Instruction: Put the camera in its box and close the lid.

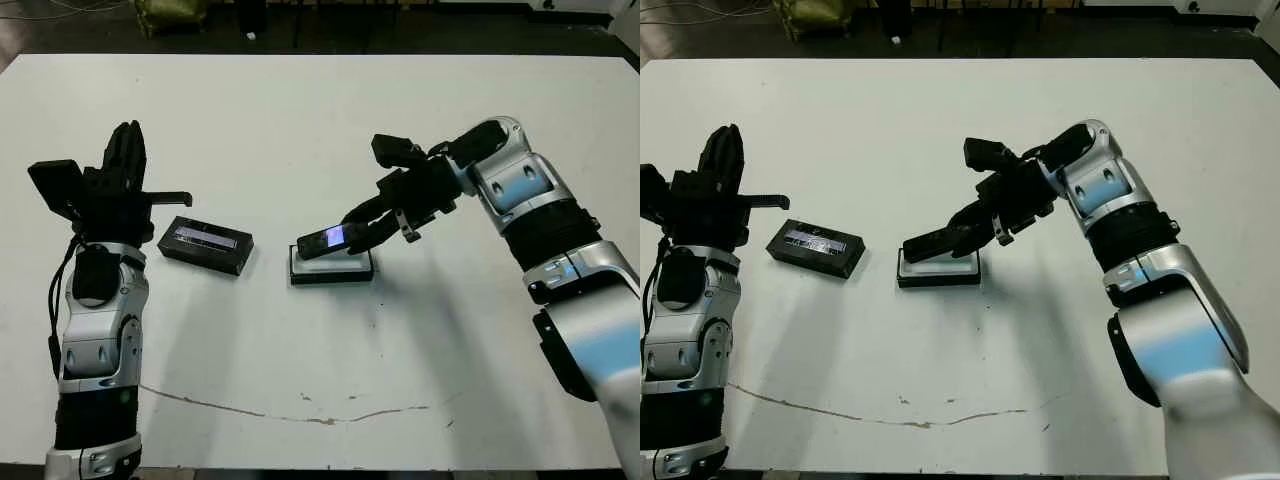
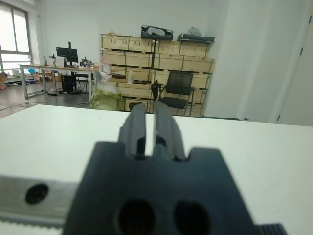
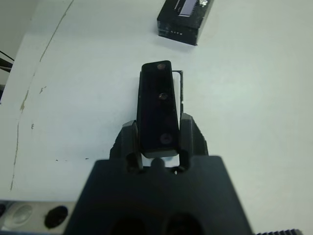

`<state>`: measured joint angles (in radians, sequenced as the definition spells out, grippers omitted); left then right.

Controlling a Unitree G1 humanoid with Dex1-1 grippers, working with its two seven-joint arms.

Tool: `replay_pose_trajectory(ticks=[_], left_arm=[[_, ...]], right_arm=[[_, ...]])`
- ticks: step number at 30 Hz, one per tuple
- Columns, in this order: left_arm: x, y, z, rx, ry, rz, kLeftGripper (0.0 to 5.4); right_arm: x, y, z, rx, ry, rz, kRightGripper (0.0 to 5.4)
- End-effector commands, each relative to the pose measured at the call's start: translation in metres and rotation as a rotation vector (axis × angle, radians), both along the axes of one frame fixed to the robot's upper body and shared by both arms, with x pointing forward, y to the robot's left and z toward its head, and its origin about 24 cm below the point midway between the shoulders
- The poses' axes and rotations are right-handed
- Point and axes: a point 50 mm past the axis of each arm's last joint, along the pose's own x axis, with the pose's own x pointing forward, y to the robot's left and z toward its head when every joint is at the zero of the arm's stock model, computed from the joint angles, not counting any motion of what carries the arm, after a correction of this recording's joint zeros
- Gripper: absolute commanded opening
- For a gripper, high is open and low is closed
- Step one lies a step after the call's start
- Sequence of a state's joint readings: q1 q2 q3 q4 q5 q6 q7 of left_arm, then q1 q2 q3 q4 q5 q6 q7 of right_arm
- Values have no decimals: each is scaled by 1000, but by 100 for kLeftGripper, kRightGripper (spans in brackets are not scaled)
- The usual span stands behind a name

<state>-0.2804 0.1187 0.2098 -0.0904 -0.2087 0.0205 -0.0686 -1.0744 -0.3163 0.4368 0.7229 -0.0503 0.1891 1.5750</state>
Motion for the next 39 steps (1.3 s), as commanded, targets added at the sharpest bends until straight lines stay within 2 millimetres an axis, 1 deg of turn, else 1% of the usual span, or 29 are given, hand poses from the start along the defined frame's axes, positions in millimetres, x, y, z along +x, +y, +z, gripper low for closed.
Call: replay_pose_trajectory(ticks=[1, 8, 23, 29, 39], left_arm=[[-1, 3, -8, -5, 38, 12, 0], [-1, 3, -8, -17, 37, 7, 0], [-2, 3, -8, -8, 40, 22, 0], [-2, 3, -8, -14, 40, 19, 0], [-2, 4, -8, -16, 37, 23, 0]], right_arm=[[-2, 2, -9, -21, -6, 6, 31], [-2, 1, -14, -35, -15, -7, 31], [0, -2, -13, -60, -52, -23, 31], [-1, 1, -12, -73, -71, 1, 31], [-6, 9, -19, -107, -79, 39, 31]])
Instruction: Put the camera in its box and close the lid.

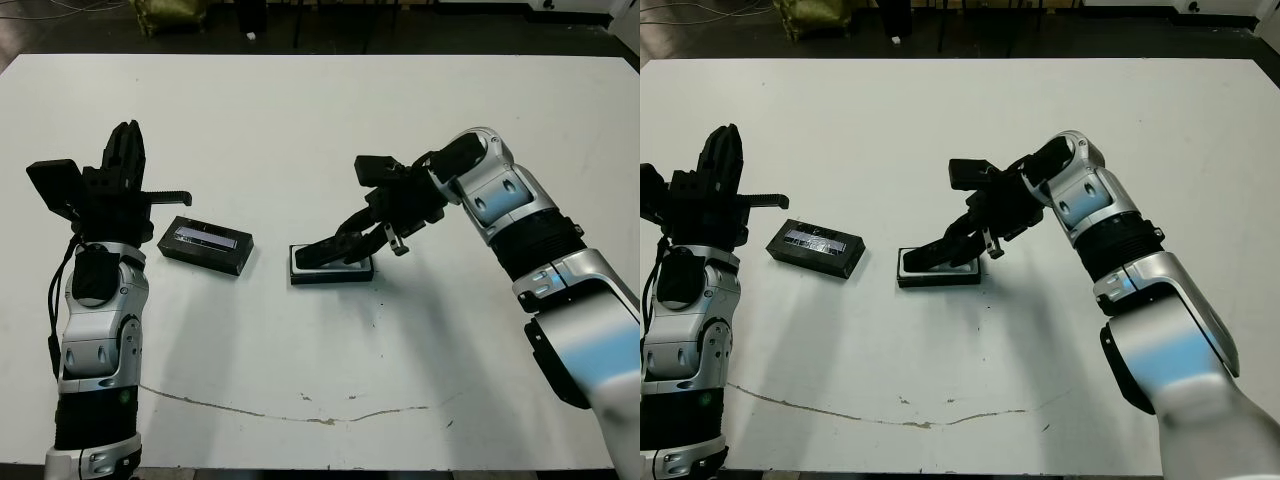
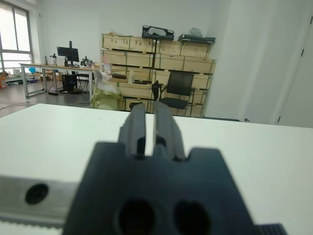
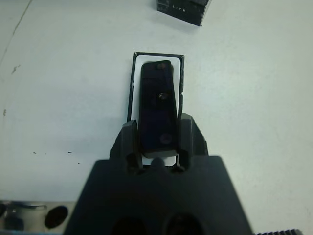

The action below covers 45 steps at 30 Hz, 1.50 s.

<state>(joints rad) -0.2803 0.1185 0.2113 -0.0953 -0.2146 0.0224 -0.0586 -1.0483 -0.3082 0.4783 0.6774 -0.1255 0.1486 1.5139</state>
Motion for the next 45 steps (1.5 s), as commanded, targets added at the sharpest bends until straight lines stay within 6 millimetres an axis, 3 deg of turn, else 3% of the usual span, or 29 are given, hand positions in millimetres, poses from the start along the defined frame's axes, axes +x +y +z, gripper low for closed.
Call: replay_pose_trajectory(ticks=[1, 15, 38, 45], left_arm=[[-2, 3, -9, -10, 41, 15, 0], [-2, 4, -10, -17, 42, 17, 0], [-3, 3, -11, -16, 45, 10, 0], [-3, 3, -11, -9, 47, 17, 0]], right_arm=[[-4, 3, -12, -29, 15, 12, 31], [-10, 11, -23, -61, 67, 69, 31], [-4, 5, 3, 58, -59, 60, 527], [2, -11, 19, 183, -54, -83, 539]])
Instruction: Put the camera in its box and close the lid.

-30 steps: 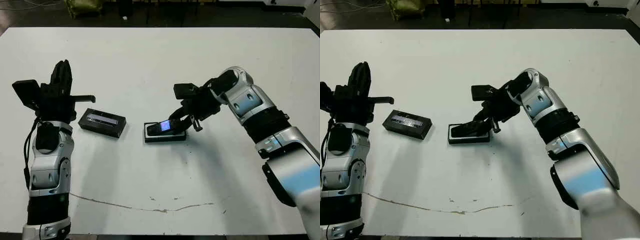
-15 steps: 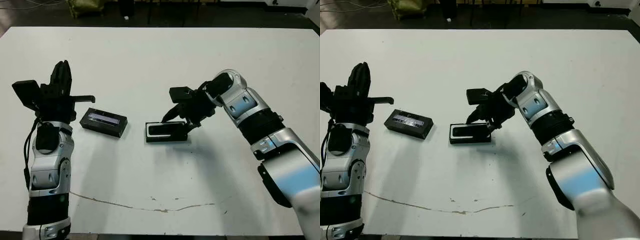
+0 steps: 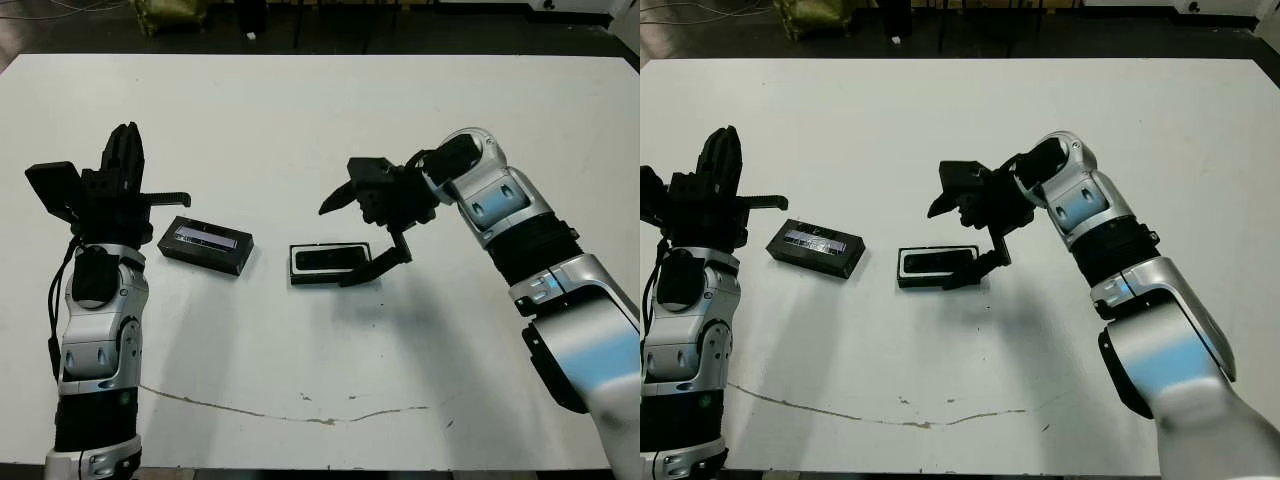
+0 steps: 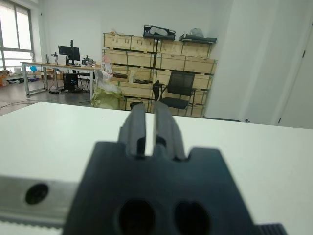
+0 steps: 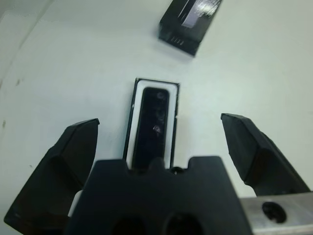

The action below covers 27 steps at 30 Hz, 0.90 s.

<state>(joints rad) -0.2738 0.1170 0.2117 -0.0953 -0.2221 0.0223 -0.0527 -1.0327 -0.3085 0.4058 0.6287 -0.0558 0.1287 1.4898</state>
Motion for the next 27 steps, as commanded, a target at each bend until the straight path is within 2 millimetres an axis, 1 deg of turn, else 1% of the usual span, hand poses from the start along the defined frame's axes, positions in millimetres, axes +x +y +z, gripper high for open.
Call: replay_pose_trajectory(ticks=[1, 5, 8, 10, 14, 17, 19, 21, 27], left_arm=[[-2, 3, -9, 0, 41, 11, 0], [-2, 2, -10, -9, 39, 2, 0], [-2, 2, -10, -12, 42, 4, 0], [-1, 2, -10, -9, 42, 6, 0], [-1, 1, -10, -7, 44, 4, 0], [-1, 1, -10, -9, 46, 2, 0], [0, 1, -10, -4, 40, -4, 0], [0, 0, -9, 3, 35, -7, 0], [0, 1, -9, -6, 35, -13, 0]], right_arm=[[3, -16, 9, 69, -15, -123, 539], [1, -28, 16, 248, -70, -324, 539], [-7, -35, 15, 376, -107, -417, 501], [-14, -38, 18, 442, -187, -478, 456], [-32, -41, 20, 533, -457, -569, 363], [-44, -40, 17, 574, -603, -586, 296], [-51, -39, 12, 567, -694, -578, 251], [-56, -38, 8, 552, -751, -567, 204], [-67, -34, -11, 539, -837, -530, 68]])
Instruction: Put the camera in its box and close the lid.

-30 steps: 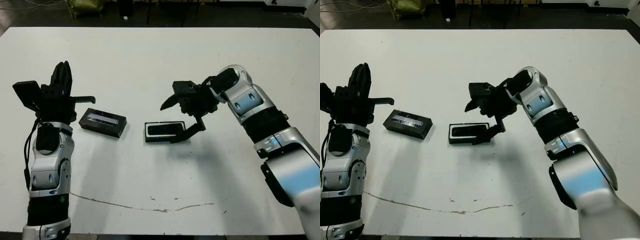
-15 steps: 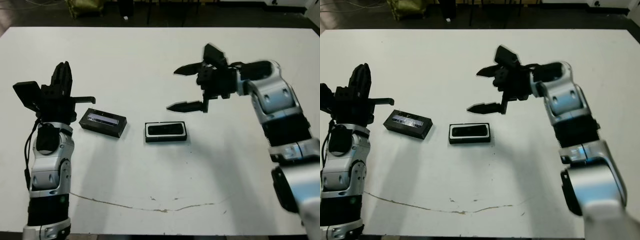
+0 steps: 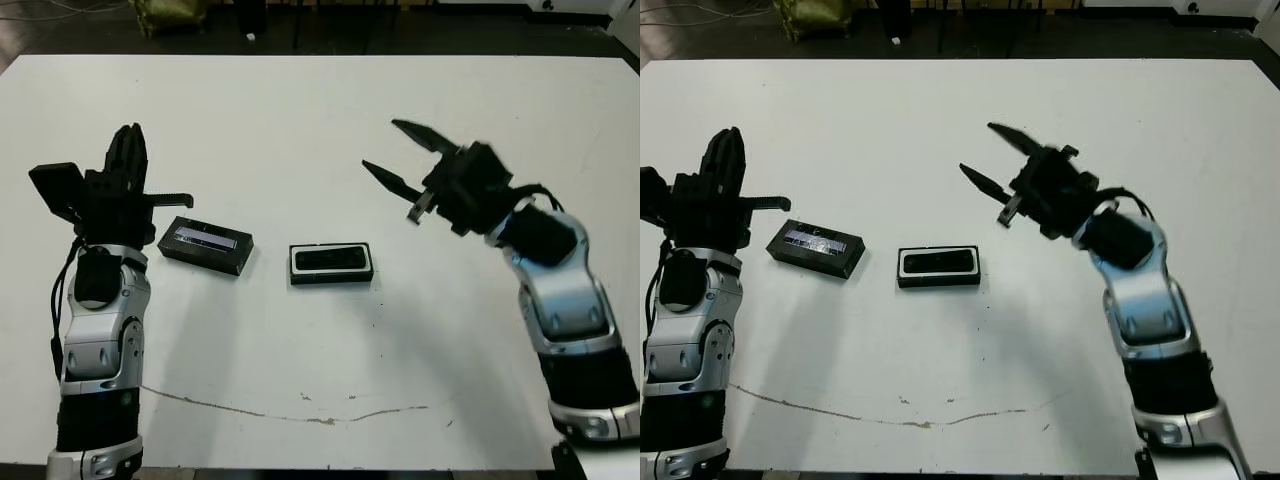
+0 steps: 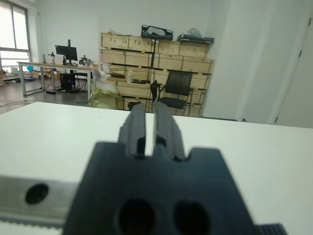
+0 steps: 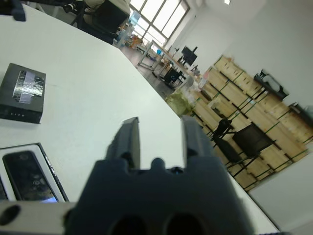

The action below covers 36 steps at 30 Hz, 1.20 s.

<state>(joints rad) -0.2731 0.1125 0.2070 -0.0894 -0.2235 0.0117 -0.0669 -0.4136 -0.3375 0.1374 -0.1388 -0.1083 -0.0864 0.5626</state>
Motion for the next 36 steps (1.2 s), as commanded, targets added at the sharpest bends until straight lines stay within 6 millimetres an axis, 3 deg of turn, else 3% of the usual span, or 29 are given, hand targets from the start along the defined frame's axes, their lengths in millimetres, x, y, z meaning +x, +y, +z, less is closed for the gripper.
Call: replay_pose_trajectory(ticks=[1, 3, 16, 36], left_arm=[[0, 3, -8, -7, 39, 6, 0], [0, 3, -8, 1, 42, 12, 0], [-1, 3, -8, -8, 43, 15, 0], [-1, 4, -10, -21, 43, 15, 0]], right_arm=[[-6, -1, -18, -40, -13, -5, 46], [-7, 0, -25, -57, -20, 0, 1], [-7, 15, -50, -144, -9, 4, 1], [-23, 24, -77, -236, 243, -13, 1]])
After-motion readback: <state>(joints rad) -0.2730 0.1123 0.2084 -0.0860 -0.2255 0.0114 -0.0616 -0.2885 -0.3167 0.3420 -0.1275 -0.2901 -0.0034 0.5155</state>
